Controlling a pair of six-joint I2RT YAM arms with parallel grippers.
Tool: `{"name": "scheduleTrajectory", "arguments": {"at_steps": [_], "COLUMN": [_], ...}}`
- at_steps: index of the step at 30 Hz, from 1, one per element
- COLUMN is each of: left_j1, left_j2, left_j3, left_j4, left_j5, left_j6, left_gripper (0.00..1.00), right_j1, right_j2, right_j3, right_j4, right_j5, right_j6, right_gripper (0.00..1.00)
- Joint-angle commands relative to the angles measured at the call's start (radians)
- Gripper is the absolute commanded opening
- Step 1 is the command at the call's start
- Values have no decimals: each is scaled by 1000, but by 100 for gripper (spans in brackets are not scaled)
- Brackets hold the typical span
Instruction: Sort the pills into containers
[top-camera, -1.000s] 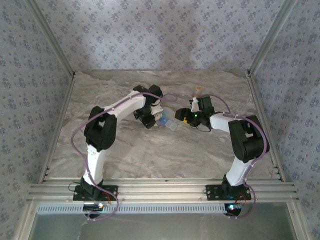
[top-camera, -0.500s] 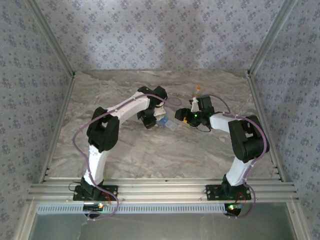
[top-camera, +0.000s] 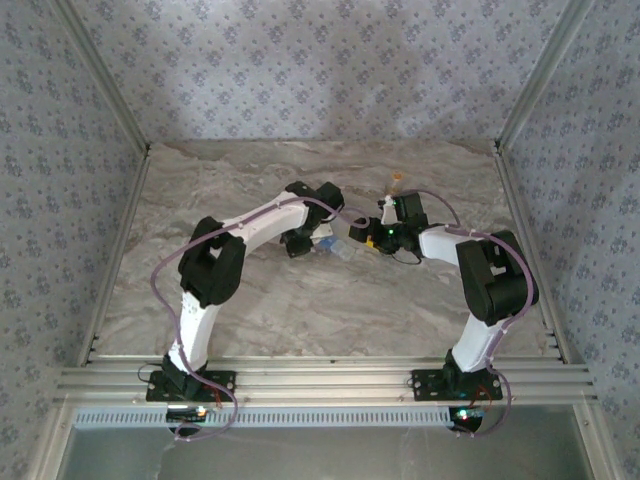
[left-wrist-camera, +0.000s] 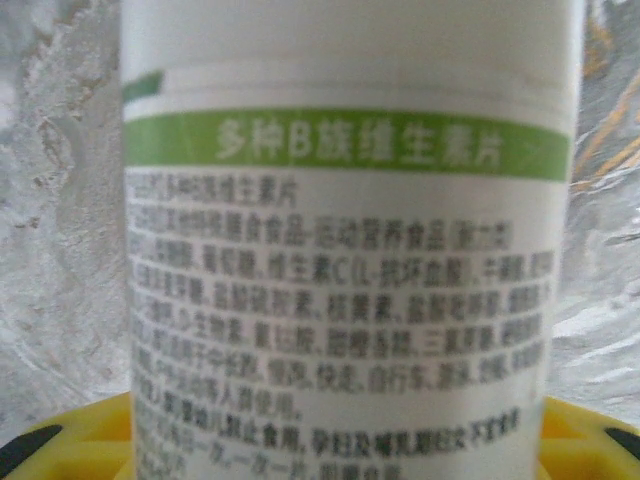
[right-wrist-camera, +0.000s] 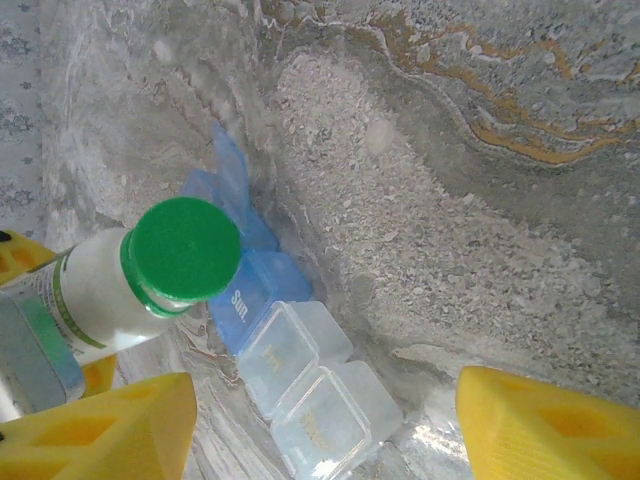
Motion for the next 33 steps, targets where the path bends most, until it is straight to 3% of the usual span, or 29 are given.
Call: {"name": "scheduleTrajectory", "arguments": {"at_steps": [1, 24, 33], "left_j1": [-15, -66, -67], "left_j2": [-1, -58, -77], "left_j3": [-31, -122, -125], "left_j4": [20, 200, 234], "left_j5": [-102, -305, -317], "left_j6": [52, 275, 308], "left_gripper": [0, 0, 0], "right_j1": [7, 10, 14], "right_j2": [-1, 2, 7], "right_j3": [11, 16, 20], "right_j4": [-25, -31, -34], "right_j5": [1, -7, -9], "right_j6": [-2, -2, -3], "right_gripper": [71, 71, 71]}}
